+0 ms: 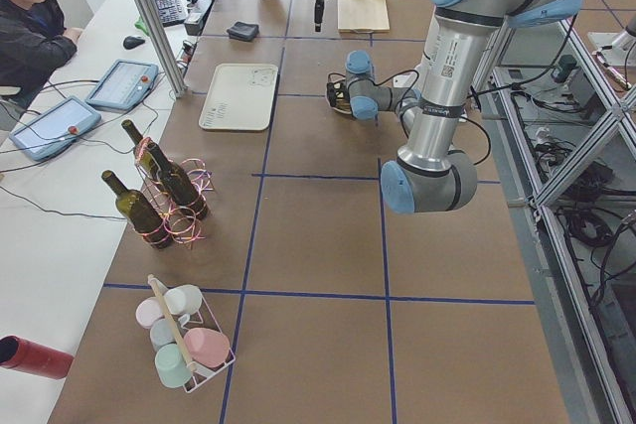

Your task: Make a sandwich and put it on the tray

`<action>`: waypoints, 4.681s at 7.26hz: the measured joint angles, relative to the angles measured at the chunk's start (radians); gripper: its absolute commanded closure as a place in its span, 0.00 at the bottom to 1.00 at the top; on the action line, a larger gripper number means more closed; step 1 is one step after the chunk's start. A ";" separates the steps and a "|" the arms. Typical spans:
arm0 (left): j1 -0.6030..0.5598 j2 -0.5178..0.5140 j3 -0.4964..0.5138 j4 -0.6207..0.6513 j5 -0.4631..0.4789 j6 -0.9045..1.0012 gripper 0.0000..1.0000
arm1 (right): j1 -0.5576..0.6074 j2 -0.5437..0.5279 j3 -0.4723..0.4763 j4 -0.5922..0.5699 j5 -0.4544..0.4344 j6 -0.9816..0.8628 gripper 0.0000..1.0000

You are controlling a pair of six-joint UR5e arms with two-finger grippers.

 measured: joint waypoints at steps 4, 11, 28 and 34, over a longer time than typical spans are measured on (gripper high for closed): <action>-0.003 0.002 -0.038 -0.002 -0.009 0.000 1.00 | 0.011 -0.011 0.009 -0.002 0.000 0.000 0.00; -0.106 -0.062 0.016 -0.150 -0.044 -0.296 1.00 | 0.117 -0.238 0.111 -0.003 0.034 -0.252 0.00; -0.364 -0.404 0.644 -0.289 0.053 -0.312 0.00 | 0.347 -0.399 0.089 -0.004 0.142 -0.578 0.00; -0.443 -0.055 -0.064 0.282 -0.048 0.225 0.00 | 0.558 -0.437 -0.006 -0.089 0.142 -0.938 0.00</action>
